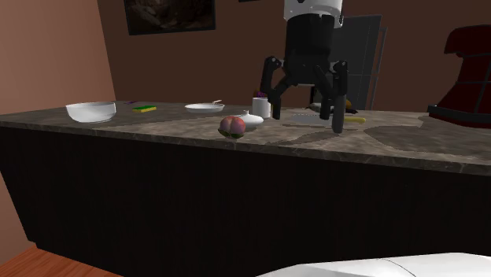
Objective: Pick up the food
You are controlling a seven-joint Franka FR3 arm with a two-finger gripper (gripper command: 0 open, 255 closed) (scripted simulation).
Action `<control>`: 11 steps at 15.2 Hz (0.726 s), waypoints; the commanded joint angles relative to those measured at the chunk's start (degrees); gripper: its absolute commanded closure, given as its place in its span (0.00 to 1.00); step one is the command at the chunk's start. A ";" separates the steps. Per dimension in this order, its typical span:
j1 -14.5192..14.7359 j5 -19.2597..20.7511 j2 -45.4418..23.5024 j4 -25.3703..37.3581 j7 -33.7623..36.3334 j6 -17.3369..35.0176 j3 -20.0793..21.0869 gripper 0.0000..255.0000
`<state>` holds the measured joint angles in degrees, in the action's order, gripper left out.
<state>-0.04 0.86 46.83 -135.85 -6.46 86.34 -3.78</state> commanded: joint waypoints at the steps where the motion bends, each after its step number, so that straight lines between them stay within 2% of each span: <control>1: 0.00 0.00 0.00 0.00 0.00 0.00 0.00 0.00; 6: 4.02 -4.15 -10.33 4.29 -13.02 6.81 -8.69 0.00; 11: 9.06 -11.90 -22.53 11.69 -27.46 9.79 -16.67 0.00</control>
<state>7.94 -9.16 26.66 -125.47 -30.66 95.57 -18.97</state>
